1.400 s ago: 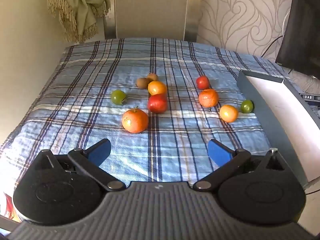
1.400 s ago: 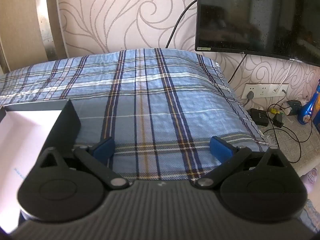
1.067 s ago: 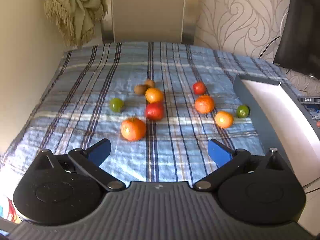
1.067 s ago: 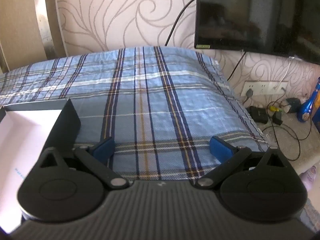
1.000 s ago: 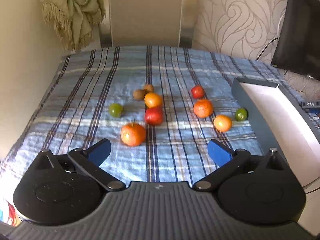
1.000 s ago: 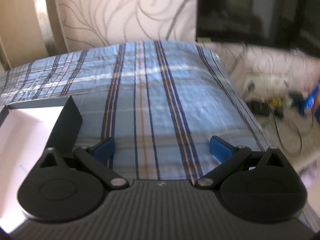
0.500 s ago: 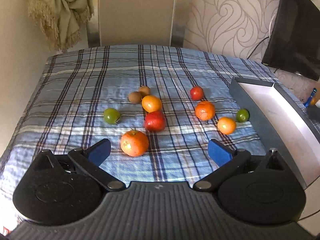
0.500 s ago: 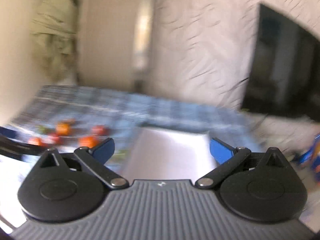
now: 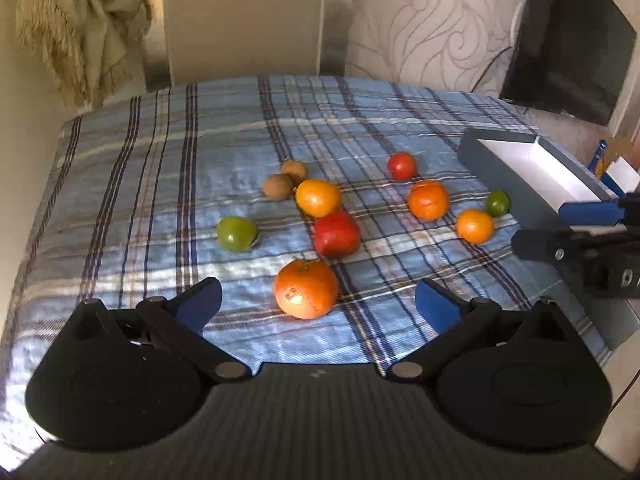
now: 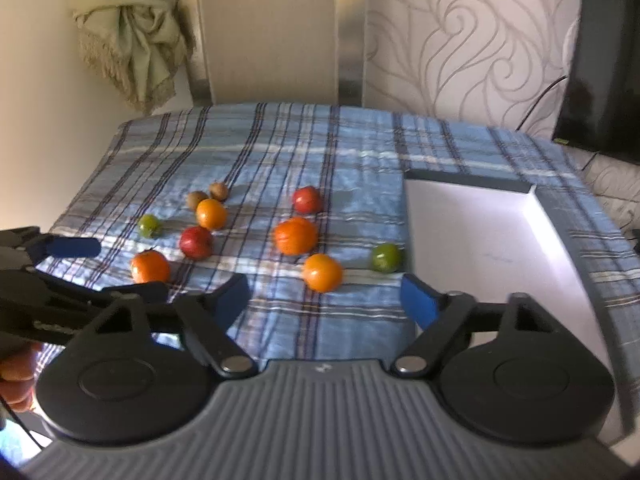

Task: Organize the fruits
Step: 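Move the left tool toward the large tangerine while the right tool approaches a small orange, then close the left tool on the tangerine while the right tool grasps the small orange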

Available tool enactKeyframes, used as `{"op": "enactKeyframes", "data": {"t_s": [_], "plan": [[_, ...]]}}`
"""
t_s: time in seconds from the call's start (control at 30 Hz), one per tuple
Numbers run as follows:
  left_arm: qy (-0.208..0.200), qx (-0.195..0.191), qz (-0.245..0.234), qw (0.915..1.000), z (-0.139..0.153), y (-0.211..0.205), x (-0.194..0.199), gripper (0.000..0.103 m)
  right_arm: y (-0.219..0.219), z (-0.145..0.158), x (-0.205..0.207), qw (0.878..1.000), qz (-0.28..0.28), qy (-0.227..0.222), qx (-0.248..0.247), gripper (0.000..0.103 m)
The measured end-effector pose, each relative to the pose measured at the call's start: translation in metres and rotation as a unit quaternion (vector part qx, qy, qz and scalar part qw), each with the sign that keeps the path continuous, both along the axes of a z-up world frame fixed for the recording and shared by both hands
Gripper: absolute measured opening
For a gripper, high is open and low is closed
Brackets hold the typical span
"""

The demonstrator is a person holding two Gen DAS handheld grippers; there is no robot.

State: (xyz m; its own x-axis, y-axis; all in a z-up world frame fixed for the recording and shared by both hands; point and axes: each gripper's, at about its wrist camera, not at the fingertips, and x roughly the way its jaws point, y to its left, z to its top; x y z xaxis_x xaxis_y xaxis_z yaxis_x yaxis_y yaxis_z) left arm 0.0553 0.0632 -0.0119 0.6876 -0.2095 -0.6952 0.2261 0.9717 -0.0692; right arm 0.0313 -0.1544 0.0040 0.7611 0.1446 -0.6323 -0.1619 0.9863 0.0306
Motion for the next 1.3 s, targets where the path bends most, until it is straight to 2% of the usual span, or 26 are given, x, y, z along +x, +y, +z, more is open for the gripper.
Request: {"op": "enactKeyframes", "data": {"t_s": [0.13, 0.27, 0.37, 0.4, 0.6, 0.73, 0.8, 0.93, 1.1, 1.17, 1.3], "plan": [[0.001, -0.013, 0.011, 0.9999, -0.006, -0.004, 0.0, 0.103, 0.005, -0.01, 0.007, 1.0, 0.017, 0.013, -0.016, 0.064], [-0.008, 0.009, -0.01, 0.9999, -0.005, -0.014, -0.004, 0.103, 0.001, -0.011, 0.015, 0.999, 0.016, 0.016, -0.023, 0.064], [-0.008, 0.014, -0.014, 0.9998, -0.005, -0.016, 0.0, 0.093, 0.0, -0.011, 0.024, 1.0, 0.018, 0.012, -0.019, 0.057], [-0.004, 0.014, -0.012, 0.9998, -0.006, -0.015, 0.002, 0.092, 0.0, -0.011, 0.026, 1.0, 0.021, 0.014, -0.018, 0.05], [0.009, 0.014, -0.002, 0.9999, -0.01, -0.006, 0.008, 0.09, 0.003, -0.02, 0.037, 0.999, 0.016, 0.026, -0.016, 0.046], [0.016, 0.011, -0.008, 0.9998, -0.014, -0.002, 0.013, 0.079, 0.007, -0.028, 0.047, 0.999, 0.002, 0.037, -0.021, 0.046], [0.022, 0.008, -0.011, 0.9997, -0.017, 0.0, 0.016, 0.078, 0.009, -0.031, 0.051, 0.999, -0.008, 0.043, -0.027, 0.046], [0.021, 0.004, -0.018, 0.9996, -0.018, 0.003, 0.021, 0.074, 0.01, -0.038, 0.06, 0.998, -0.018, 0.057, -0.023, 0.036], [0.022, 0.001, -0.029, 0.9993, -0.018, 0.004, 0.024, 0.068, 0.015, -0.04, 0.061, 0.998, -0.021, 0.056, -0.028, 0.035], [0.021, 0.0, -0.033, 0.9992, -0.018, 0.003, 0.024, 0.058, 0.014, -0.039, 0.059, 0.998, -0.019, 0.057, -0.022, 0.034], [0.019, 0.004, -0.035, 0.9992, -0.017, 0.0, 0.025, 0.049, 0.014, -0.035, 0.052, 0.998, -0.01, 0.062, -0.015, 0.034]]}}
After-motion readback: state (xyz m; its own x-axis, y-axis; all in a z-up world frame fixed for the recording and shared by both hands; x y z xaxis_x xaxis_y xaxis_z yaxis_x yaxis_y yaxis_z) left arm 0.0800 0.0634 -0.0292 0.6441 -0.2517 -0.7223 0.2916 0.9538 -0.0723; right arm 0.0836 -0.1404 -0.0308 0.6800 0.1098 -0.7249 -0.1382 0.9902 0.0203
